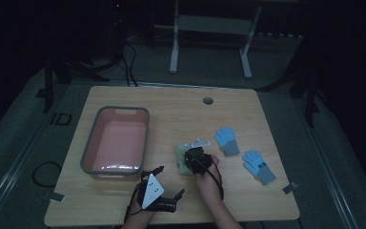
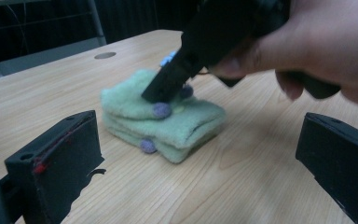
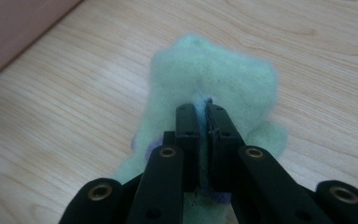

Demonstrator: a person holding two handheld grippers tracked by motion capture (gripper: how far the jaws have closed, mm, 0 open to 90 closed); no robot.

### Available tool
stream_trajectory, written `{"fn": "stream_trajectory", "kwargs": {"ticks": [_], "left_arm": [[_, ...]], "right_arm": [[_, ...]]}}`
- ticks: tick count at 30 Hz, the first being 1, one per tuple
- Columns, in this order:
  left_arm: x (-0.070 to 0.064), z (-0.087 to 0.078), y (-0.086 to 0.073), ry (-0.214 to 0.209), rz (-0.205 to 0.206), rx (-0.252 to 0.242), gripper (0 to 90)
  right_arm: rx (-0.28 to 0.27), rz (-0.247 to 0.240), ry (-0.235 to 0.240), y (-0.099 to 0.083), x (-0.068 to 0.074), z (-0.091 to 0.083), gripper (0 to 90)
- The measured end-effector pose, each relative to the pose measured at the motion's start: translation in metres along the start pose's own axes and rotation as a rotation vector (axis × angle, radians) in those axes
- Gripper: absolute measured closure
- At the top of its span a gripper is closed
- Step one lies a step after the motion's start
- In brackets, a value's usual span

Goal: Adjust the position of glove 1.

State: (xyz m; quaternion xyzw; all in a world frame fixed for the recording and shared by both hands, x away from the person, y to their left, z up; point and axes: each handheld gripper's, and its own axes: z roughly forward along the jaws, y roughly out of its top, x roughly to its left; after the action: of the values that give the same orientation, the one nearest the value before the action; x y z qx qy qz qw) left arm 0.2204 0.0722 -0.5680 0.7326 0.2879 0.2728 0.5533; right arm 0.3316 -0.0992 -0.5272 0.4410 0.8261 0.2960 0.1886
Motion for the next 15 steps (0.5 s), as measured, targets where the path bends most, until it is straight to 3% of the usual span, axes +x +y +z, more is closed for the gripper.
{"fn": "stream_trajectory", "kwargs": {"ticks": [6,9,14,15], "left_arm": [[0.002,0.000,0.000,0.004,-0.022,0.006,0.2],[0.001,0.002,0.001,0.007,-0.015,0.017,0.2],[0.001,0.003,0.001,0.016,-0.017,0.035,0.2],[0.001,0.005,0.002,0.030,-0.019,0.076,0.6]], "right_arm": [[0.005,-0.029,-0.006,0.001,-0.002,0.003,84.3],[0.007,-0.019,0.020,0.002,-0.006,0.002,82.3],[-0.040,-0.043,0.075,0.002,-0.016,-0.018,58.9],[-0.053,-0.037,0.085,0.002,-0.019,-0.022,53.3]]}}
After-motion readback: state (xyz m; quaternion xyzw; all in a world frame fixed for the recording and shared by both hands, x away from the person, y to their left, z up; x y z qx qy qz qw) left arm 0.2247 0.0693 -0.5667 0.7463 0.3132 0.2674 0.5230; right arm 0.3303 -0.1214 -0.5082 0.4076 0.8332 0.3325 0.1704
